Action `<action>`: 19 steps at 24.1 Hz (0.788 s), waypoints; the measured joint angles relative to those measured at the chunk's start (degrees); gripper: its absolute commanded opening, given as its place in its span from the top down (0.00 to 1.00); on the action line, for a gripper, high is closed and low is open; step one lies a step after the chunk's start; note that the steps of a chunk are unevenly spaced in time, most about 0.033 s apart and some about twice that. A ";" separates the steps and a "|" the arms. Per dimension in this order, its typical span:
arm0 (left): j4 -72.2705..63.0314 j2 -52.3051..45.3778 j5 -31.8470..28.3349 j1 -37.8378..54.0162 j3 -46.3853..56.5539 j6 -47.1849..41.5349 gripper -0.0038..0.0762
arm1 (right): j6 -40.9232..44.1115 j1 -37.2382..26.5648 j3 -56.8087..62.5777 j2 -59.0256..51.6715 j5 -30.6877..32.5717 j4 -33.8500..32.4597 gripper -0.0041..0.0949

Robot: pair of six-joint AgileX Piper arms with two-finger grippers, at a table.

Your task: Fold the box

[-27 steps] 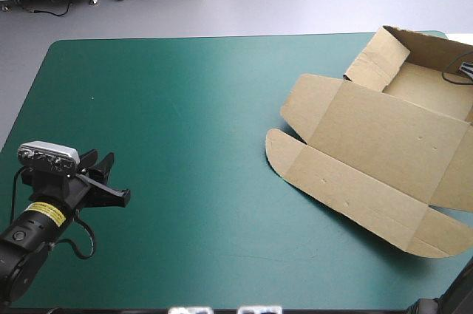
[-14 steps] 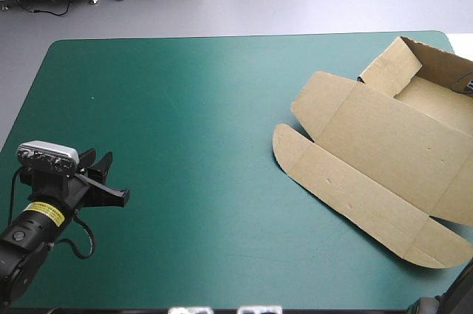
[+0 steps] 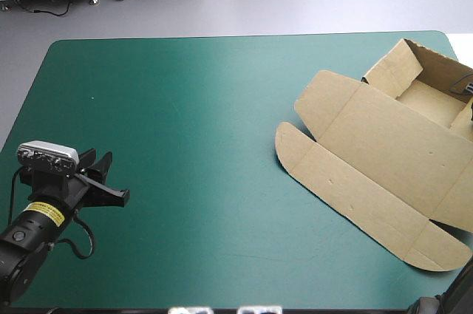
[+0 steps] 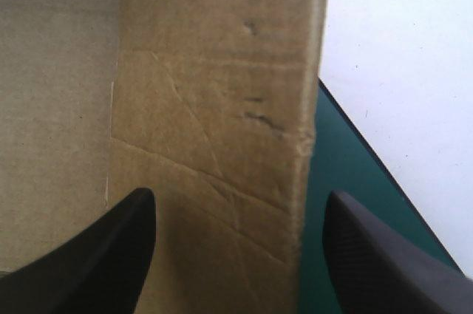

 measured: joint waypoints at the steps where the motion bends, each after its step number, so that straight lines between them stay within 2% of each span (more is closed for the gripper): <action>1: 0.00 0.00 0.00 0.00 0.00 0.00 0.70 | -0.17 0.00 0.00 0.00 0.00 0.13 0.35; 6: 0.00 0.00 0.00 0.00 0.00 0.00 0.70 | -1.67 0.00 0.00 -6.89 0.16 2.11 0.35; 10: 0.00 0.00 0.00 0.00 0.00 0.00 0.72 | -4.52 1.85 2.05 -14.06 0.22 8.94 0.36; 15: 0.00 0.00 0.00 0.00 0.06 0.00 0.72 | -7.39 16.06 9.17 -21.15 0.24 9.82 0.36; 17: 0.06 0.00 -0.17 0.00 0.76 0.00 0.72 | -7.71 22.02 11.21 -23.97 0.29 9.59 0.42; 19: 0.06 0.00 -0.17 0.00 1.67 0.00 0.72 | -7.71 27.93 13.21 -27.28 0.36 9.16 0.54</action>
